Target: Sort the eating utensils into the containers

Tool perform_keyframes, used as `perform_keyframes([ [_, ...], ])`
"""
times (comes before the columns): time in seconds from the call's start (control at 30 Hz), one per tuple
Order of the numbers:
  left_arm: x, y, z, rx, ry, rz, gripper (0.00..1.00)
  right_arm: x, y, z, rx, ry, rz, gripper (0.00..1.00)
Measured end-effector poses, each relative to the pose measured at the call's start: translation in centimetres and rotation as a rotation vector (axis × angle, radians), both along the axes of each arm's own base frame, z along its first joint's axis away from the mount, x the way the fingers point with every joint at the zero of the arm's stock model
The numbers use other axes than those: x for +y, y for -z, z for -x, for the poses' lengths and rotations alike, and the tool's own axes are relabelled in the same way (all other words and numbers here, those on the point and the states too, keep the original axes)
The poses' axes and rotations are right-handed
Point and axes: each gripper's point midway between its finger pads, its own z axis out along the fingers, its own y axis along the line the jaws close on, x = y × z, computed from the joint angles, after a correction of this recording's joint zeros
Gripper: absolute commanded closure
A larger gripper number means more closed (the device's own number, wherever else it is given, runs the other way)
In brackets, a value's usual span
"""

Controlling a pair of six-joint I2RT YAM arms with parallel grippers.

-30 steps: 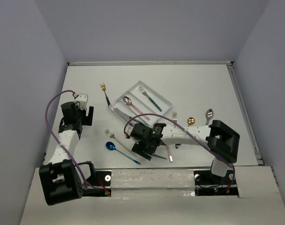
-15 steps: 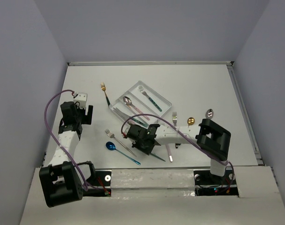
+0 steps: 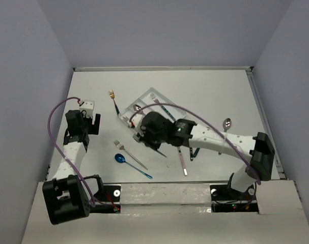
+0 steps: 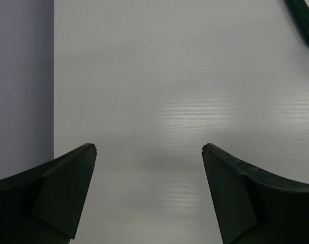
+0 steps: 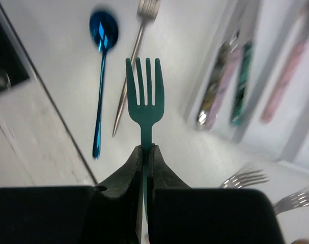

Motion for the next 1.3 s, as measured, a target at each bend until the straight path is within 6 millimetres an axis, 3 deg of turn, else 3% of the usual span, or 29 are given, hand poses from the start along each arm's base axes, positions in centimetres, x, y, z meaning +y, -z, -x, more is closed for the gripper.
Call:
perform_keyframes([
  [0.03, 0.1, 0.0, 0.0, 0.0, -0.003, -0.002, 0.01, 1.2, -4.3, -2.3, -0.054, 0.021, -0.107, 1.0],
  [0.07, 0.1, 0.0, -0.1, 0.0, -0.004, -0.003, 0.01, 1.5, -6.5, -4.2, -0.089, 0.048, -0.165, 1.0],
  [0.13, 0.1, 0.4, -0.1, 0.009, -0.006, -0.002, 0.01, 1.4, -12.3, -10.3, -0.208, 0.152, -0.293, 1.0],
  [0.2, 0.1, 0.8, -0.1, 0.024, -0.005, 0.002, 0.01, -0.1, -15.6, -16.6, -0.303, 0.269, -0.347, 1.0],
  [0.23, 0.1, 0.9, -0.1, 0.028, -0.004, 0.003, 0.01, -1.4, -16.3, -20.8, -0.356, 0.348, -0.355, 1.0],
  [0.3, 0.0, 1.0, -0.1, 0.03, -0.001, 0.006, 0.01, -3.9, -14.9, -26.5, -0.4, 0.452, -0.303, 1.0],
  [0.33, -0.1, 1.0, -0.1, 0.029, 0.004, 0.009, 0.01, -4.7, -13.5, -28.1, -0.398, 0.478, -0.272, 1.0],
  [0.4, -0.3, 0.9, -0.2, 0.025, 0.016, 0.017, 0.01, -6.1, -8.4, -31.1, -0.359, 0.506, -0.174, 1.0],
  [0.47, -0.5, 0.9, -0.3, 0.023, 0.024, 0.024, 0.01, -6.4, -3.6, -32.0, -0.308, 0.49, -0.087, 1.0],
  [0.53, -0.6, 0.9, -0.6, 0.025, 0.03, 0.031, 0.01, -6.3, 0.6, -31.6, -0.246, 0.454, -0.01, 1.0],
  [0.63, -0.6, 1.2, -0.9, 0.039, 0.031, 0.039, 0.01, -5.6, 3.7, -30.4, -0.19, 0.401, 0.044, 1.0],
  [0.73, -0.6, 1.5, -0.9, 0.049, 0.03, 0.043, 0.01, -4.8, 3.9, -29.9, -0.185, 0.368, 0.041, 1.0],
  [0.8, -0.6, 1.5, -1.0, 0.047, 0.03, 0.042, 0.01, -4.5, 3.9, -29.8, -0.191, 0.357, 0.043, 0.92],
  [0.87, -0.6, 1.5, -1.0, 0.047, 0.029, 0.042, 0.01, -4.5, 4.3, -29.8, -0.19, 0.355, 0.054, 0.77],
  [0.9, -0.6, 1.5, -1.0, 0.047, 0.029, 0.042, 0.01, -4.6, 4.7, -29.8, -0.188, 0.354, 0.063, 0.62],
  [1.0, -0.6, 1.4, -1.0, 0.046, 0.031, 0.043, 0.01, -5.1, 5.9, -29.6, -0.169, 0.359, 0.094, 0.47],
  [1.17, -0.7, 1.4, -1.0, 0.046, 0.032, 0.044, 0.01, -5.6, 5.7, -29.3, -0.156, 0.385, 0.104, 0.43],
  [1.3, -0.7, 1.4, -1.0, 0.047, 0.032, 0.044, 0.01, -7.3, 3.4, -26.9, -0.122, 0.455, 0.085, 0.41],
])
